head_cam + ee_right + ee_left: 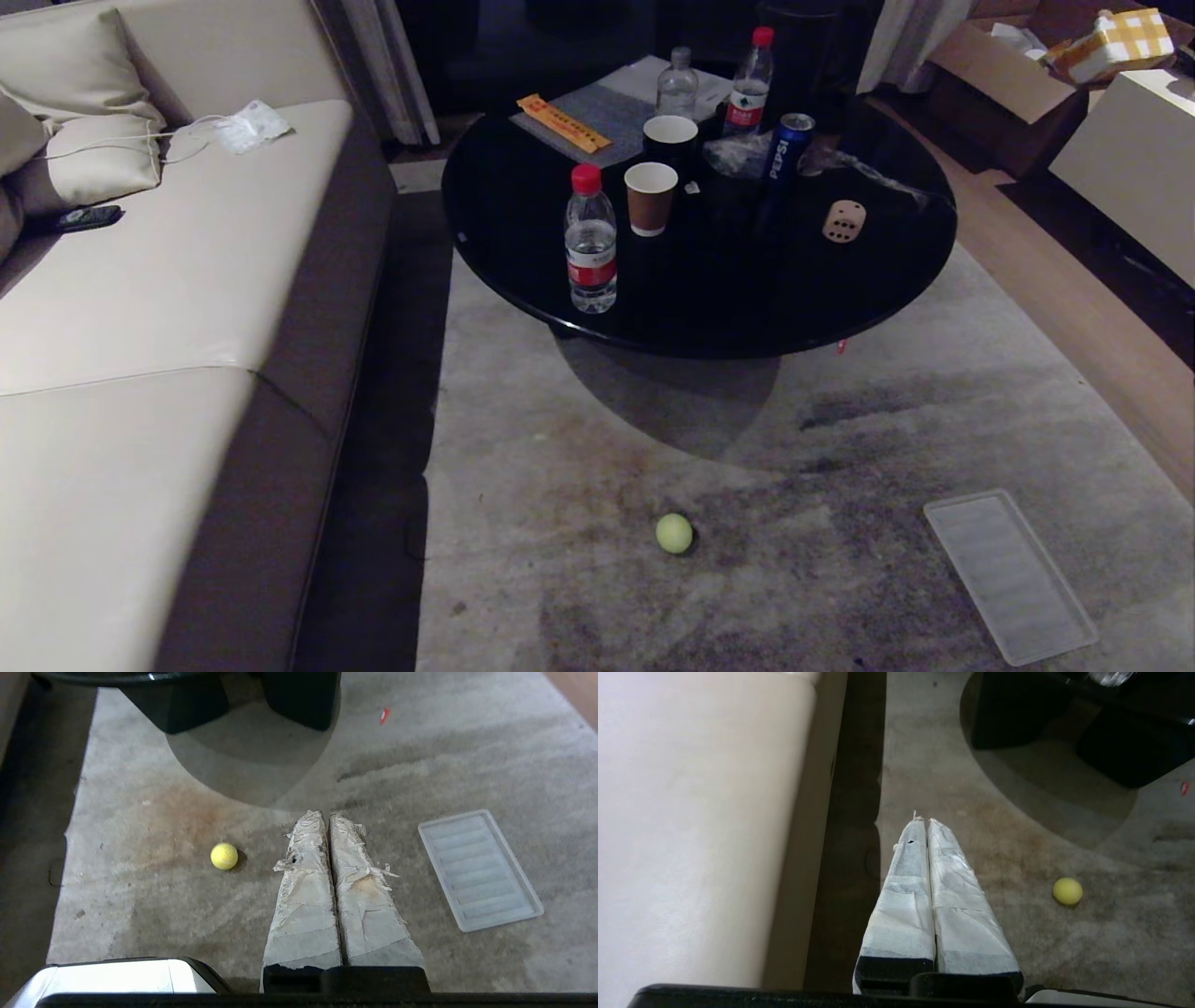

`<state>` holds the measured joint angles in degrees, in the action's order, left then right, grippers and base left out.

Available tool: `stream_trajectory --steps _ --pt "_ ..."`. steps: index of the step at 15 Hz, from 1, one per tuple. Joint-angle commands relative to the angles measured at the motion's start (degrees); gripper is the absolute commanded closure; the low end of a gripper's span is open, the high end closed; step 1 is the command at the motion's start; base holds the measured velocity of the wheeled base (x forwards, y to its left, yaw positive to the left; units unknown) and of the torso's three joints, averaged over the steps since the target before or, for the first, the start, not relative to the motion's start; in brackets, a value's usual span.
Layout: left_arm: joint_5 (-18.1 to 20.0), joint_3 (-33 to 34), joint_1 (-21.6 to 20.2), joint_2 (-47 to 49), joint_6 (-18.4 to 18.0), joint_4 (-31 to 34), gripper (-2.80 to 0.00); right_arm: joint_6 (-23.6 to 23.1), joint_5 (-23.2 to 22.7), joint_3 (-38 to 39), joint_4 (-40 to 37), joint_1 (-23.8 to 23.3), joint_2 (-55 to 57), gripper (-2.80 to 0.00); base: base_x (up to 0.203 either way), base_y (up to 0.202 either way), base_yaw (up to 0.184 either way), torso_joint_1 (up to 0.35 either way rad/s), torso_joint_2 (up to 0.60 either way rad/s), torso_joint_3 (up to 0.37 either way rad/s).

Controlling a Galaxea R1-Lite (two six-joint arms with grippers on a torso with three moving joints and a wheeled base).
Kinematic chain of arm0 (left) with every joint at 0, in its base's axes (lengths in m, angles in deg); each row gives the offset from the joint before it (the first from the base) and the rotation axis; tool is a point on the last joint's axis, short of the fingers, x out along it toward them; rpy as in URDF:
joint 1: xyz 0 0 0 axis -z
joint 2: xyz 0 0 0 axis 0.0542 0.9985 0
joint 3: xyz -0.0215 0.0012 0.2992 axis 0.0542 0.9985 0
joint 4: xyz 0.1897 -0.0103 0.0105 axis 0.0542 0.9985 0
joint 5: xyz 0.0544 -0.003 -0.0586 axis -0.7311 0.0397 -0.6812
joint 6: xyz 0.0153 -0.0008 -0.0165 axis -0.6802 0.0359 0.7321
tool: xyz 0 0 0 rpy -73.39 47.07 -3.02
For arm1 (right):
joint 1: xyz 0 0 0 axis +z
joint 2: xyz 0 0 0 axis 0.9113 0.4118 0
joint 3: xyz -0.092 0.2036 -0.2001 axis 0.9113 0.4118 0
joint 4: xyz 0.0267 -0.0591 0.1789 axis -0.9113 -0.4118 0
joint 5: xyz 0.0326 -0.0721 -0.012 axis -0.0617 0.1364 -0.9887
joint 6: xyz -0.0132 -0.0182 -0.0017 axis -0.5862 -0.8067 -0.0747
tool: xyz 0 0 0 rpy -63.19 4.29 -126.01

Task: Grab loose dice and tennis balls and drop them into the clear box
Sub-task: Pick up the ball on the floor

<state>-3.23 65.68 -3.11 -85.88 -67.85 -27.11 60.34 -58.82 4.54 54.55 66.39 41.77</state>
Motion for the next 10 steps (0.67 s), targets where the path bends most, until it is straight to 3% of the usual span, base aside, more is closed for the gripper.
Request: stream_trajectory --steps 1,10 --pt "-0.1 0.1 0.0 0.1 0.1 0.0 0.00 0.0 0.0 0.0 0.0 0.1 0.1 0.00 0.000 0.000 0.000 0.001 0.01 -0.196" --pt "0.0 0.1 0.0 0.1 -0.2 0.0 0.00 0.0 0.0 0.0 0.0 0.0 0.1 0.00 0.000 0.000 0.000 0.003 0.00 -0.199"
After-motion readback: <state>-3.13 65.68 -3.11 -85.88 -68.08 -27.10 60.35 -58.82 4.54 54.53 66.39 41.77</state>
